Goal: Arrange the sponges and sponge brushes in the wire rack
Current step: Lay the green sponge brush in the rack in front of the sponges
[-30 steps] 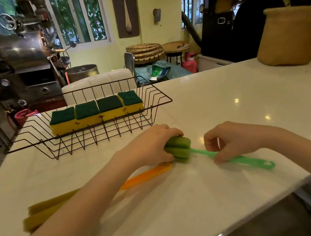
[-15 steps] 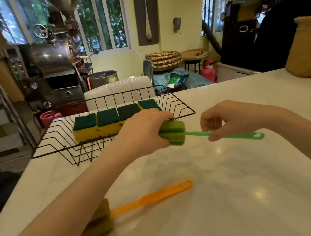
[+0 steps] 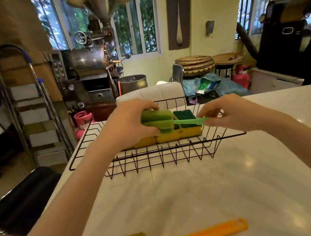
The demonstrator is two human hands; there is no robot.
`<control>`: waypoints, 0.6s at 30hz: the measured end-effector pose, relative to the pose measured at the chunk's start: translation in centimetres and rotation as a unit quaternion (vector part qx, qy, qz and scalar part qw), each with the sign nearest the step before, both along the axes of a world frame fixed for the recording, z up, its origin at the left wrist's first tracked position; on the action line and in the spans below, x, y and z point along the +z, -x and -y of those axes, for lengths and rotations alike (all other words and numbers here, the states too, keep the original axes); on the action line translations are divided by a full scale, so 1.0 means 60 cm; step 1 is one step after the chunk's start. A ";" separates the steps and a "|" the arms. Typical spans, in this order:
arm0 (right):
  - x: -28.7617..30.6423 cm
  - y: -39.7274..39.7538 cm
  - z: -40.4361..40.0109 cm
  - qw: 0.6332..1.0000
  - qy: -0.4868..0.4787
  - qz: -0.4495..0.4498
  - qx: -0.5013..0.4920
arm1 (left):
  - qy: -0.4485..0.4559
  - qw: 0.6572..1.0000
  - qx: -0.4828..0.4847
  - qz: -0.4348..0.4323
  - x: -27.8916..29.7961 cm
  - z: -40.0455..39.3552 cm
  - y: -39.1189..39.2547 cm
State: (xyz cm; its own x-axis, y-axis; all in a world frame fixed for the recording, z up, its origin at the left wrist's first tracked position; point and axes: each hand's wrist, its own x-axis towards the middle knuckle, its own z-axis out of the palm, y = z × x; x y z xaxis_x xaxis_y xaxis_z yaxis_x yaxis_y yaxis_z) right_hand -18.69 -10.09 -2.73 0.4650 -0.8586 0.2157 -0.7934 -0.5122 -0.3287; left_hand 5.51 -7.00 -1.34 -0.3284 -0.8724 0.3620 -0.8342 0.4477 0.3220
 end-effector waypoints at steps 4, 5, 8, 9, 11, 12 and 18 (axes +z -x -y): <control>-0.009 -0.039 0.046 0.999 -0.001 0.040 0.018 | 0.004 0.999 0.043 -0.010 -0.013 0.026 -0.047; -0.011 -0.049 0.053 0.998 -0.002 0.056 0.024 | -0.001 0.999 0.050 -0.011 -0.017 0.034 -0.057; -0.019 -0.076 0.070 0.997 -0.008 0.064 0.048 | -0.029 0.997 0.064 0.008 -0.027 0.057 -0.083; -0.023 -0.084 0.075 0.997 -0.017 0.055 0.052 | -0.042 0.997 0.068 0.017 -0.030 0.064 -0.090; -0.033 -0.098 0.085 0.997 -0.037 0.035 0.058 | -0.073 0.994 0.075 0.035 -0.036 0.076 -0.102; -0.037 -0.104 0.090 0.997 -0.045 0.026 0.061 | -0.089 0.992 0.079 0.045 -0.038 0.080 -0.107; -0.049 -0.119 0.103 0.990 -0.115 -0.038 0.073 | -0.169 0.977 0.077 0.106 -0.053 0.097 -0.124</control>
State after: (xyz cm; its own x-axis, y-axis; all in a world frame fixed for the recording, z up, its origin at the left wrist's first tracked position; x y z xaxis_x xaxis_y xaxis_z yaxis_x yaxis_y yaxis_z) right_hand -11.55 -16.27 -5.69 0.5949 -0.8036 -0.0176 -0.7437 -0.5420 -0.3913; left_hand 12.94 -12.80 -4.50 -0.2209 -0.9751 -0.0184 -0.9473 0.2100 0.2419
